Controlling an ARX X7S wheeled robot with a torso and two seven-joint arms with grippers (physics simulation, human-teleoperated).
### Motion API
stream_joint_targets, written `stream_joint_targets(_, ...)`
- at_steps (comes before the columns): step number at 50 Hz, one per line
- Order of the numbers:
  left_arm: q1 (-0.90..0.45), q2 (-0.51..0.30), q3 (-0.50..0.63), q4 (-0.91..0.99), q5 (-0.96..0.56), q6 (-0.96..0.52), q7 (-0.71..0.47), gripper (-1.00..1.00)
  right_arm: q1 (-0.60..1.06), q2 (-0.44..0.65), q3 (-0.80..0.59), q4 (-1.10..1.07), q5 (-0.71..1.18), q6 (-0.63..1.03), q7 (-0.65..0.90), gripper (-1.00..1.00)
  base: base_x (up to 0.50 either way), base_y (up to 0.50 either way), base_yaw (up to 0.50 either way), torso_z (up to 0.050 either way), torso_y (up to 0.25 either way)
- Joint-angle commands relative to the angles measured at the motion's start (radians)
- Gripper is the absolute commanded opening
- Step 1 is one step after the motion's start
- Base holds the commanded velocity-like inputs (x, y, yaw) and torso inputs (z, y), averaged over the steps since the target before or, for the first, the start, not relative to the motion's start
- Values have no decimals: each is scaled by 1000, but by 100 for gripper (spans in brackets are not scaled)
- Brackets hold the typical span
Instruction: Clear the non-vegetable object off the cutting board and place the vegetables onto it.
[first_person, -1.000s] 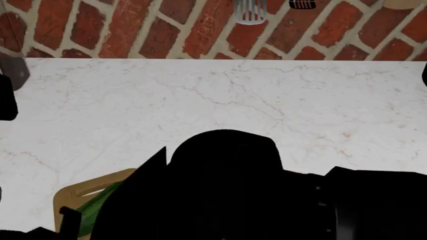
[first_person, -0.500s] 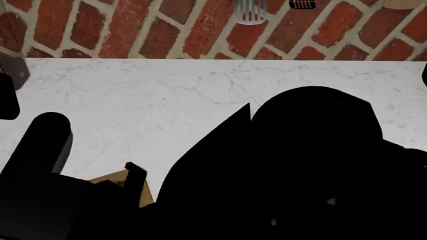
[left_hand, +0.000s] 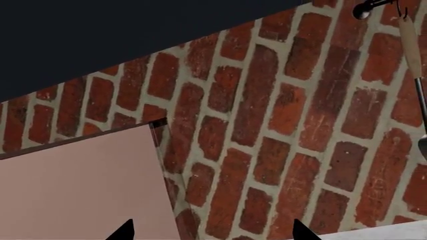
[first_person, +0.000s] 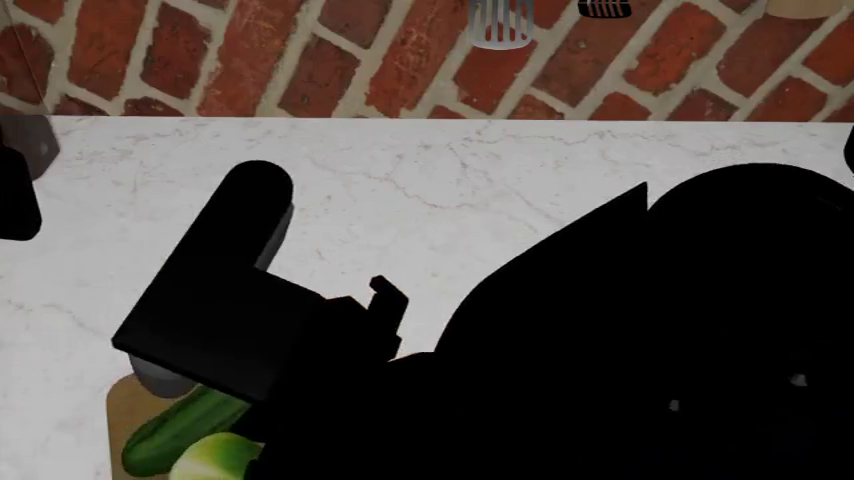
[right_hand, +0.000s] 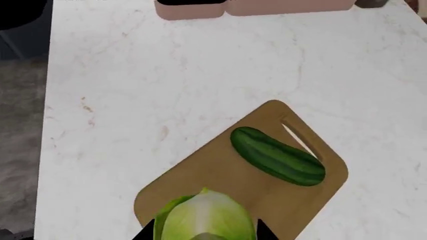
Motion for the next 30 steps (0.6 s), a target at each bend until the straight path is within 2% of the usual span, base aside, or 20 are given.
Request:
stream_joint_targets(1,-36,19,-27,-19,17,-26,28,100,-50,-15,17,8,-89,-25,-55,-100,0,0,0,0,0)
stream_joint_targets(16,-40,19,-28,-20,8,-40,13,100,-127,-46,-27,25,-192,-58,-104,-100,0,0,0,0,0)
stream_joint_targets(30,-40,19,-27,-19,9,-39,6,100,-128,-67,-40,65,-235,-70,-131,-100,0,0,0,0,0)
